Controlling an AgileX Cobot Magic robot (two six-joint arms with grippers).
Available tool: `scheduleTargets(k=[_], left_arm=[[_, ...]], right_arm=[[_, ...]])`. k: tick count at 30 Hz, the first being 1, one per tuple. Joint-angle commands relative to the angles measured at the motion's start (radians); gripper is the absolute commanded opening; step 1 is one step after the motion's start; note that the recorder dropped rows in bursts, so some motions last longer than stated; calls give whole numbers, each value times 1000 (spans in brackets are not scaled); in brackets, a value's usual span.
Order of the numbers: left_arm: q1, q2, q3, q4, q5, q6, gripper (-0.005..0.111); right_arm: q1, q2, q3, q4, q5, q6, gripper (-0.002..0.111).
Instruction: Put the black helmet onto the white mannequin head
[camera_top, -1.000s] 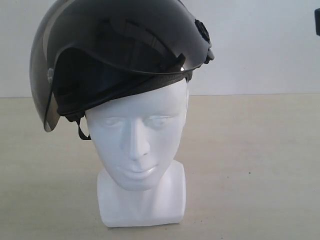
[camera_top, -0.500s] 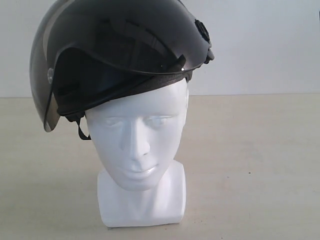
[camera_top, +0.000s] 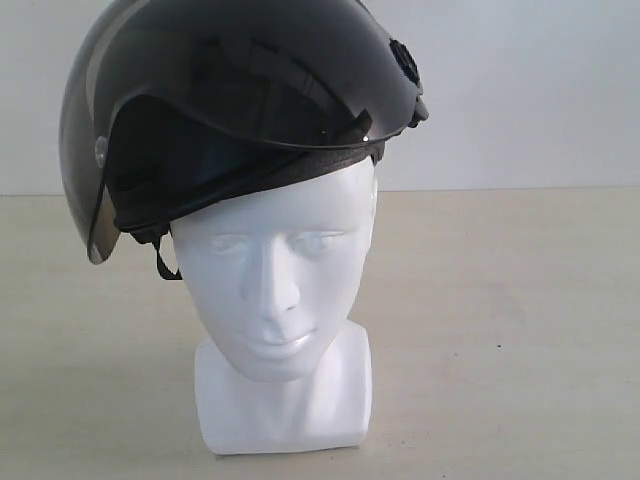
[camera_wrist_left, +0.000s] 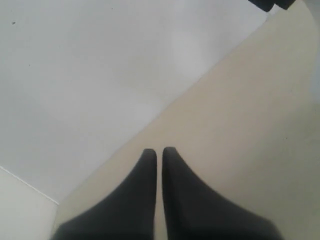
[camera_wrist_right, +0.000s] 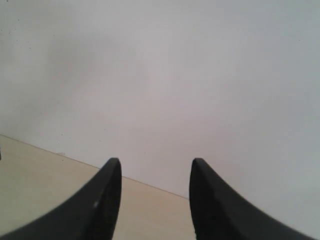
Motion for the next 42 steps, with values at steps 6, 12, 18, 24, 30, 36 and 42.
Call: scheduleTargets(k=[6,12,18,24,30,36,42], left_arm=[[3,-3,39,64,4,-7,4],[3,-3,39,64,-3,-7,4],[3,-3,39,64,-3,-7,4],[3,-3,39,64,-3,-7,4],[3,-3,39,64,-3,-7,4],[3,-3,39,64,-3,-7,4],[3,-3,39,64,-3,-7,4]], right_arm=[[0,-4,-6,-2,-6,7,43],[0,-4,29,-2,102,89,43],[0,-4,31,-2,274,-5,43],[0,8,76,-15,275,78,43],[0,8,210,-236,88,427,43],[0,7,223,-194,136,595,43],[0,9,82,-186,212,481,43]])
